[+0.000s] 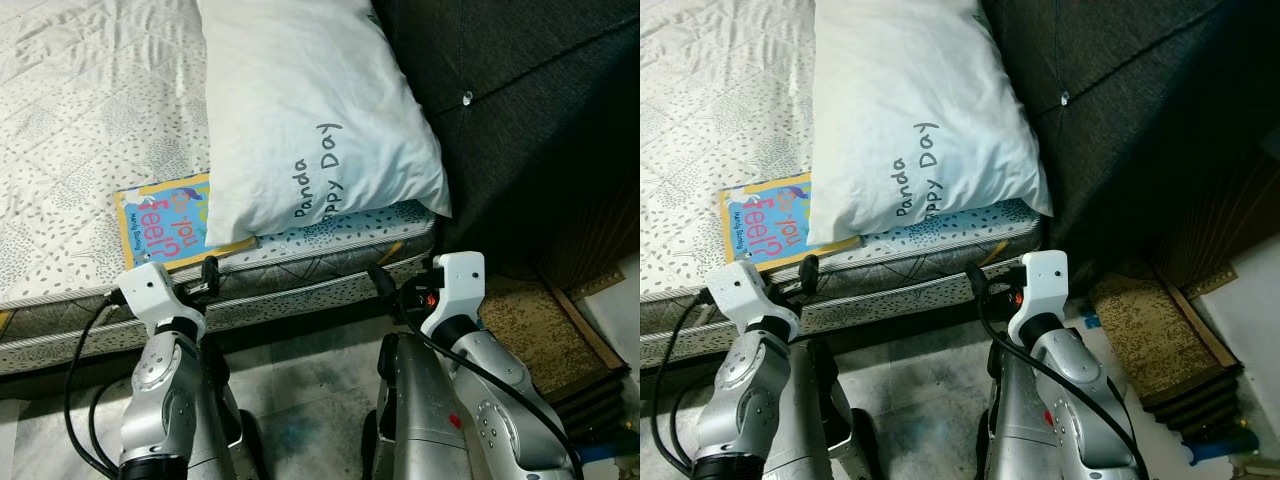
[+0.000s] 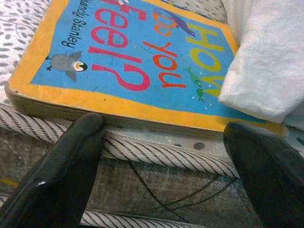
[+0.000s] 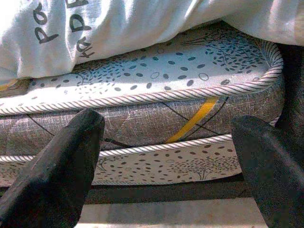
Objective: Clean up the room
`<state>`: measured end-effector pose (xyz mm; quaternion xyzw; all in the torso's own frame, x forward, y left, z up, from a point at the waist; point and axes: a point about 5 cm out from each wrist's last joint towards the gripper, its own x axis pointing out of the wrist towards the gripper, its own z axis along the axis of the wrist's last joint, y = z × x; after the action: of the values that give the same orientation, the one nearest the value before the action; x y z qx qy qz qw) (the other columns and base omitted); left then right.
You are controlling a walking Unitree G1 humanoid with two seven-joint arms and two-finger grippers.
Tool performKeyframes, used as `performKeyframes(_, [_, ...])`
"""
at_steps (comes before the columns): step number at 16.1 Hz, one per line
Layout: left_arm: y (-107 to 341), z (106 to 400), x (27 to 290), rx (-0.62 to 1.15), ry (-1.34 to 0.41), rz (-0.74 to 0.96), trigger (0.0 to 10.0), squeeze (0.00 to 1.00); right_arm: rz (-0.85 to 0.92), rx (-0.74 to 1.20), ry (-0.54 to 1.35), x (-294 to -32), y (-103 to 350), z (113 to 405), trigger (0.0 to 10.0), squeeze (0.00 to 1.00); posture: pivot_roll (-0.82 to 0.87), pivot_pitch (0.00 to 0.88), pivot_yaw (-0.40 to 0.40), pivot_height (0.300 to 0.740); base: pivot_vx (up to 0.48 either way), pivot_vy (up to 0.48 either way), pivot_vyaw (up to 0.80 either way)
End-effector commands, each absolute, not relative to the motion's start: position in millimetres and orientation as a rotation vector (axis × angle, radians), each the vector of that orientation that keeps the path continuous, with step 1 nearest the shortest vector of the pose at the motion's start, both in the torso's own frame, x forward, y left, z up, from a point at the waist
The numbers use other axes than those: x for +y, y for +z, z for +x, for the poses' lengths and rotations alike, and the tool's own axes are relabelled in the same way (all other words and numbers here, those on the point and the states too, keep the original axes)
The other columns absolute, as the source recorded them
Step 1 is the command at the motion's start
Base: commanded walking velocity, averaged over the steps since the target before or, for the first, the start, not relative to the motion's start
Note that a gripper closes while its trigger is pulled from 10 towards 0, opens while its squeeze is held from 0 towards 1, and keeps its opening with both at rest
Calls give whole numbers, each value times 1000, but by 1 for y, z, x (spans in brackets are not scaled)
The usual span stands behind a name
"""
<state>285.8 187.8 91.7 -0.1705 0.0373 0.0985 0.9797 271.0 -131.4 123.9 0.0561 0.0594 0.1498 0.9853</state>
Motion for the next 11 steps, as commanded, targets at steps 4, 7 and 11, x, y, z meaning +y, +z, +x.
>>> performKeyframes(4, [88,283,213,79,262,-310,10000,0,169,125,338,-134,123,267,10000,0,-204,271,-31,503,0,0,0])
performKeyframes(7, [91,284,220,68,272,-296,10000,0,170,137,353,-134,122,265,10000,0,-203,273,-28,503,0,0,0])
performKeyframes(11, [92,284,232,62,296,-274,10000,0,166,144,350,-136,121,267,10000,0,-199,271,-28,503,0,0,0])
